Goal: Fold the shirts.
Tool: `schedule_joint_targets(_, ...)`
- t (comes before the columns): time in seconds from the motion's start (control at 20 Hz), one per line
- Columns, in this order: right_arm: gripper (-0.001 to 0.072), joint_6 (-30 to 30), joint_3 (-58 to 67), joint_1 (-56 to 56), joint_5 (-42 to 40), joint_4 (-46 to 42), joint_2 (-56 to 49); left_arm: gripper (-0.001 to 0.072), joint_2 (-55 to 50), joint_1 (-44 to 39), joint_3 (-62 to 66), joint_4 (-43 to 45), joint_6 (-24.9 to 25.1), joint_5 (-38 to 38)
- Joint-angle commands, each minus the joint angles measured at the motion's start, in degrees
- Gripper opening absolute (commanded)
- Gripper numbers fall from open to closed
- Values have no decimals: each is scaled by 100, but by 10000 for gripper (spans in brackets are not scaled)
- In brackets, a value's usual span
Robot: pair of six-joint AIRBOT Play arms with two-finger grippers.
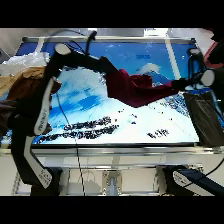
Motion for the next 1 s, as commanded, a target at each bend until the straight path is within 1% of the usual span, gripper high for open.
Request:
schedule_joint_targets(0.0, 20, -103, 496, -133, 212, -227, 592, 11, 1263, 289, 0, 1193, 101, -721)
schedule_joint_targets(0.1, 20, -98, 667, -133, 234, -374, 772, 11, 2013, 284, 0, 2380, -76, -984)
schedule_joint_targets(0.25, 20, -92, 857, -133, 297, -542, 968, 12, 3062, 284, 0, 4913, -874, -1012)
schedule_joint_targets(0.35, 20, -92, 979, -131, 400, -476, 1054, 11, 3611, 284, 0, 6262, -1373, -1032)
schedule_joint_targets(0.4, 20, -94, 1064, -125, 479, -389, 1080, 11, 3847, 284, 0, 6662, -1541, -1043)
schedule_joint_targets(0.45, 20, -94, 1178, -118, 575, -330, 1086, 11, 4028, 284, 0, 6872, -1633, -1056)
schedule_joint_targets(0.55, 20, -98, 1440, -76, 634, -304, 1086, 11, 4262, 284, 0, 6891, -1729, -1058)
schedule_joint_targets(0.8, 19, -291, 2503, -76, 636, -195, 1086, 11, 4299, 227, 2, 6872, -1725, -955)
schedule_joint_targets(0.95, 19, -533, 2789, -79, 879, 487, 1080, 11, 4288, -66, -33, 6870, -1738, -916)
